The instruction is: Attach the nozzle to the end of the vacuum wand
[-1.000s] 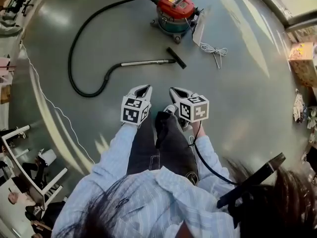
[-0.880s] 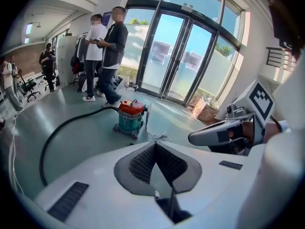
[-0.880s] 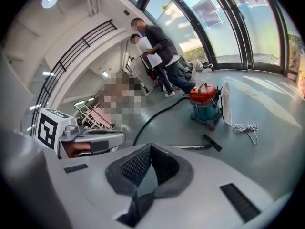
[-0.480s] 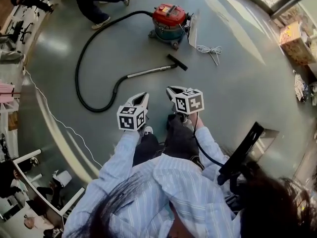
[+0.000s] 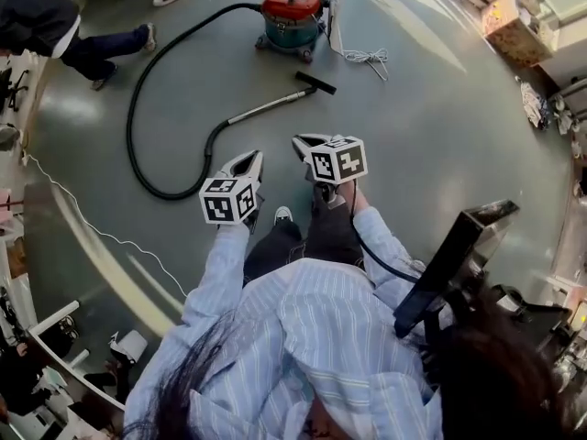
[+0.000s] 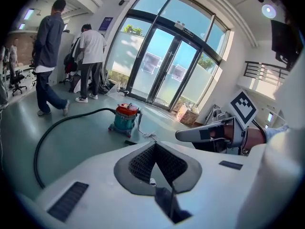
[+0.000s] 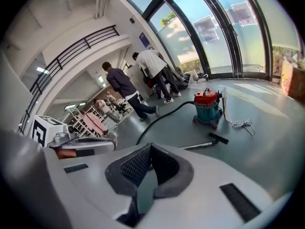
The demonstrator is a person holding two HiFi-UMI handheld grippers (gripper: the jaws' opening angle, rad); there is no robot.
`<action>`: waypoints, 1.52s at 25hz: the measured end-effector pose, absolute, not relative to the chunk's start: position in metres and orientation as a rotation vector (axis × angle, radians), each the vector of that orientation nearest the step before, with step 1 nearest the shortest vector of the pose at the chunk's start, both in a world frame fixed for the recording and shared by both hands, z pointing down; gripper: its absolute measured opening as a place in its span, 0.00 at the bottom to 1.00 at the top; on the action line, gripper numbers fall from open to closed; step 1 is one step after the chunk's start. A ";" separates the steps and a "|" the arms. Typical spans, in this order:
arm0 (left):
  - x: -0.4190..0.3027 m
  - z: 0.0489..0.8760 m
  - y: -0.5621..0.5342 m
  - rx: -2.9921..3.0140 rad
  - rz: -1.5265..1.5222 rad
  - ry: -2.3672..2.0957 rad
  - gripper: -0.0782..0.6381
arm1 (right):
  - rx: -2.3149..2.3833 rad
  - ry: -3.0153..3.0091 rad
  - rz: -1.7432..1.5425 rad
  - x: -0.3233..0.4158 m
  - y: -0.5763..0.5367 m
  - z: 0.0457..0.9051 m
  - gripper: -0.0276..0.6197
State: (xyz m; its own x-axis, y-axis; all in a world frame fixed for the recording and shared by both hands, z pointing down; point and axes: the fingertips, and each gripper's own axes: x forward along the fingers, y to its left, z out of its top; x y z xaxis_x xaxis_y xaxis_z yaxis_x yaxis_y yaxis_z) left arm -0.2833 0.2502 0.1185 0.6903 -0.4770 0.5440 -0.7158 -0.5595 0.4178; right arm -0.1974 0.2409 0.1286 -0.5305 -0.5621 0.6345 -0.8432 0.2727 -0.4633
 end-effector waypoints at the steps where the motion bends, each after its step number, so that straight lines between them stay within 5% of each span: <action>1: -0.291 0.121 0.256 2.270 0.482 -0.895 0.12 | 1.290 -2.191 1.135 -0.206 0.250 0.131 0.05; 7: -0.311 0.136 0.298 2.236 0.440 -0.852 0.12 | 1.254 -2.151 1.094 -0.234 0.303 0.136 0.05; 29: -0.141 0.083 0.468 2.233 0.362 -0.951 0.12 | 1.184 -2.224 1.122 -0.056 0.481 0.113 0.05; 38: -0.141 0.087 0.519 2.208 0.378 -1.013 0.12 | 1.076 -2.285 1.082 -0.066 0.515 0.114 0.05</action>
